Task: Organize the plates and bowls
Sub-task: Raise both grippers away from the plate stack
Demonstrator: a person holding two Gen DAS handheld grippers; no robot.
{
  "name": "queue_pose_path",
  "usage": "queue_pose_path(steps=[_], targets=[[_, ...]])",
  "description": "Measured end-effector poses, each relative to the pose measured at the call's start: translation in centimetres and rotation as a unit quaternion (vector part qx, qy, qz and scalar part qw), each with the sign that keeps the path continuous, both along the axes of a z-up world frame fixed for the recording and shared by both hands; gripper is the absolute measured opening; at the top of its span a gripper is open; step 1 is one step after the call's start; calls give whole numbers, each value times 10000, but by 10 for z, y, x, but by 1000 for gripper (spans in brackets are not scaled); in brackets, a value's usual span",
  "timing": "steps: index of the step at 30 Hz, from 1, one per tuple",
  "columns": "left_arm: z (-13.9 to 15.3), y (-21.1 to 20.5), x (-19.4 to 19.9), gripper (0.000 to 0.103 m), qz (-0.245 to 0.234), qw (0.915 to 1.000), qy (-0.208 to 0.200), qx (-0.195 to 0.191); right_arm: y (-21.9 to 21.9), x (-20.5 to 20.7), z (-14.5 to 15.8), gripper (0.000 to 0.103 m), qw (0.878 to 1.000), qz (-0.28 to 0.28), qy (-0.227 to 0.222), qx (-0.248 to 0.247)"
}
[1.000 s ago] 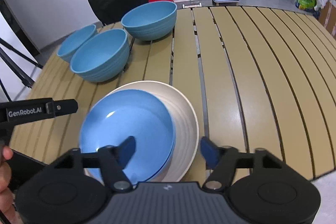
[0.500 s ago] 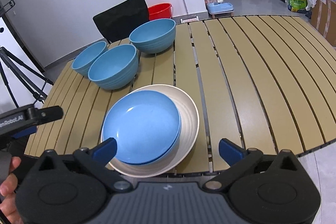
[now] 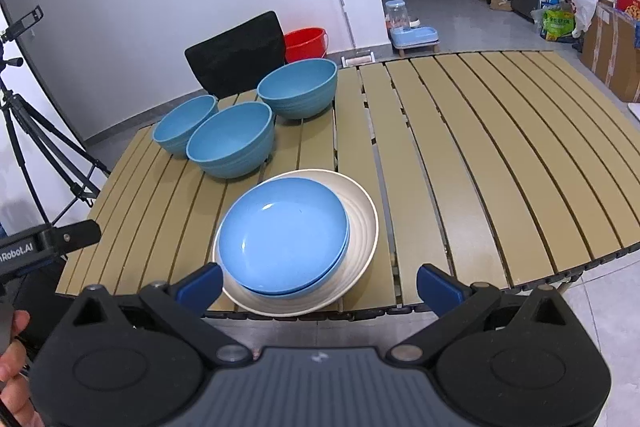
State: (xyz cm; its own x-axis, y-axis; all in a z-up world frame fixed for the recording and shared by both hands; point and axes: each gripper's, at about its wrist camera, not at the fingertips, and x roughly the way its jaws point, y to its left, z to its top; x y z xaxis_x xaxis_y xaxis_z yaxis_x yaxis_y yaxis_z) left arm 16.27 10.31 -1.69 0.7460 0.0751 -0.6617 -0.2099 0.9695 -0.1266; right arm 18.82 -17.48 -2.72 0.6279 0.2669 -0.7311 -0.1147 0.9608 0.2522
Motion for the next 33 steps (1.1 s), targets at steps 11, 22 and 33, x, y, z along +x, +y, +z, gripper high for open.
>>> queue_pose_path(steps=[11,22,33], targets=[[14,12,-23,103,95,9998,-188,38,17,-31,19,103,9993,-54,-274,-245],[20,23,-18,103,164,9995,-277,48,18,-21,19,103,9998,14,-131,158],[12,38,28,103,222,9997,-57,103,45,25,15,103,9997,230,-8,-78]])
